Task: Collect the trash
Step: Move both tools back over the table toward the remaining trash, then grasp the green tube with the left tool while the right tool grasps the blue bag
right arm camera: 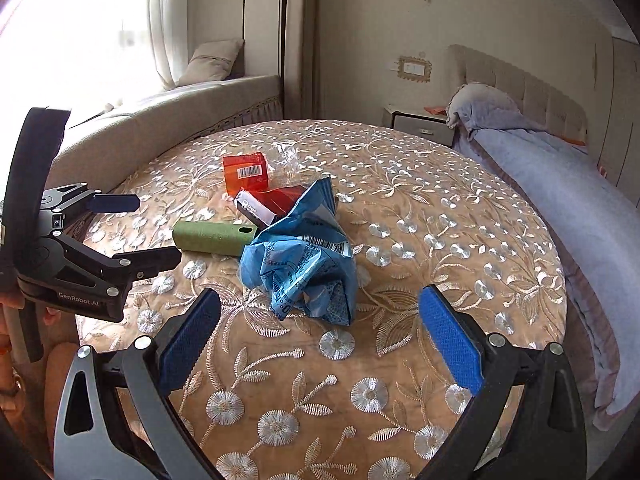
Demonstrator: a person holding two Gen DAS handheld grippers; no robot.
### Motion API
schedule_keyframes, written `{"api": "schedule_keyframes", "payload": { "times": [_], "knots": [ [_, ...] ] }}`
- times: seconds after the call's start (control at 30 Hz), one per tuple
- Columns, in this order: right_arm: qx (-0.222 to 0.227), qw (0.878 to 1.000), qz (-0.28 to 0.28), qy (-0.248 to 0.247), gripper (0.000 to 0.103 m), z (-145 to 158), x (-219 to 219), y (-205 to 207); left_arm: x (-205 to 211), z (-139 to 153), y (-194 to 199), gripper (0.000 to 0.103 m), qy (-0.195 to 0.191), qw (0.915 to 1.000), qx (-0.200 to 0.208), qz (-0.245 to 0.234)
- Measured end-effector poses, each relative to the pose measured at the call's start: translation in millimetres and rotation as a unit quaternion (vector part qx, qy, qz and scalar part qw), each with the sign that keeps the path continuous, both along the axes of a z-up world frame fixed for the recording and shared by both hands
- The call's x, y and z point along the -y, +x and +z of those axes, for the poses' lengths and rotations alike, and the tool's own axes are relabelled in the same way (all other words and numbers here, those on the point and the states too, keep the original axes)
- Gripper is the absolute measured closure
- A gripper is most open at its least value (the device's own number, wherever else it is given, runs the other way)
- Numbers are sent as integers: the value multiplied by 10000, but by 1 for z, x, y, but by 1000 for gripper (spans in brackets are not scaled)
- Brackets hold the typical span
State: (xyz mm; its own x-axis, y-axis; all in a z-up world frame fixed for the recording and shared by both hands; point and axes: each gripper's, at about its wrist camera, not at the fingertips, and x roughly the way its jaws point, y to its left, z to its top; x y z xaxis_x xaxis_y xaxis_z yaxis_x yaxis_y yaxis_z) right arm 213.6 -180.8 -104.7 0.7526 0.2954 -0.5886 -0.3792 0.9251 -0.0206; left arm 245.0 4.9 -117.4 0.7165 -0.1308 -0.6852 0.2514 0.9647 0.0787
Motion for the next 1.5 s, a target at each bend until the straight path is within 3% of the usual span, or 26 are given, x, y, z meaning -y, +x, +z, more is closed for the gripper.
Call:
{"api": "schedule_keyframes", "payload": {
  "times": [0.17, 0.23, 0.3, 0.33, 0.43, 0.47, 0.5, 0.57, 0.73, 0.83, 1.17, 1.33, 1.5],
  "knots": [
    [-321, 9993, -60, -208, 4, -10, -16, 25, -9, -10, 27, 5, -281, 9993, -231, -75],
    [-427, 9986, -73, -289, 4, -13, -24, 36, -5, -16, 36, 6, -217, 9990, -338, -196],
    [-512, 9981, -69, -343, 4, -16, -27, 42, 2, -20, 42, 15, -13, 9988, -372, -303],
    [-596, 9976, -27, -342, 4, -18, -28, 46, 5, -23, 45, 25, 36, 9983, -451, -373],
    [-819, 9963, 15, -280, 5, -26, -29, 55, 13, -28, 47, 47, -93, 9956, -662, -653],
    [-878, 9959, 44, -236, 17, -28, -29, 56, 16, -28, 45, 50, -6, 9959, -621, -664],
    [-843, 9963, 36, -174, 22, -28, -28, 55, 19, -28, 43, 52, 57, 9958, -588, -701],
    [-843, 9964, 47, -59, 24, -27, -24, 51, 23, -27, 39, 63, 76, 9957, -585, -708],
    [-712, 9974, -53, 136, 25, -25, -9, 25, 28, -25, 23, 74, -21, 9967, -594, -560],
    [-592, 9981, -140, 103, 25, -24, 0, 2, 31, -21, 11, 77, -70, 9979, -489, -407],
    [-257, 9980, -495, 303, 25, -15, 34, -59, 23, 1, -42, 78, -879, 9959, -190, 58],
    [-56, 9959, -746, 501, 25, -14, 56, -85, 38, 21, -86, 78, -859, 9962, 157, 39],
    [48, 9939, -984, 490, 25, -17, 81, -109, 74, 32, -117, 78, -643, 9968, 359, -310]
  ]
}}
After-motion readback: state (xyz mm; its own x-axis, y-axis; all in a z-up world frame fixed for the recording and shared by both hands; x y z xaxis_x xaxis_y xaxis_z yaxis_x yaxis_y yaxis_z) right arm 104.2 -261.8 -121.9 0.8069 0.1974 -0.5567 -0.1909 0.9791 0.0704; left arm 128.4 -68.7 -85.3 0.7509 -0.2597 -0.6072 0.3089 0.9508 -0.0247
